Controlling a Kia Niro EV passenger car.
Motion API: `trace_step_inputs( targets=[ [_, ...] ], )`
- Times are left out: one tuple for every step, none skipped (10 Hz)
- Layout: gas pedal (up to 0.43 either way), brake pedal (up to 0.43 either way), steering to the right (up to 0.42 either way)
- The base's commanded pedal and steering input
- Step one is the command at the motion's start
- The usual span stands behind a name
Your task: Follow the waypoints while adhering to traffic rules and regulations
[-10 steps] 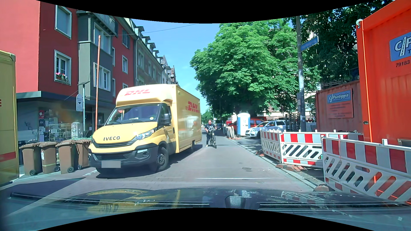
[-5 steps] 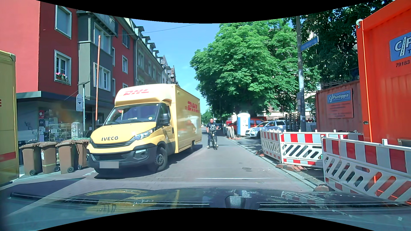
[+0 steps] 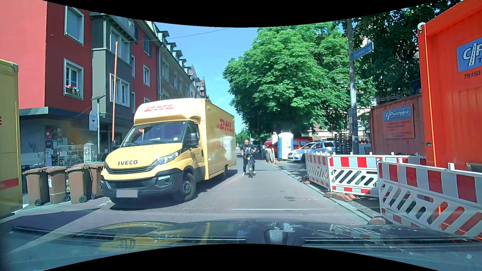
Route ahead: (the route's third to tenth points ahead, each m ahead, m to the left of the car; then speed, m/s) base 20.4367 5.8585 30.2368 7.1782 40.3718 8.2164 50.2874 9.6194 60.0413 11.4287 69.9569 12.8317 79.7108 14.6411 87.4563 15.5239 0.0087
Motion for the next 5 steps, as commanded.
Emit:
trace_step_inputs(
  targets=[
    [0.000,0.226,0.313],
    [0.000,0.226,0.313],
    [0.000,0.226,0.314],
    [0.000,0.226,0.314],
    [0.000,0.226,0.314]
  ],
)
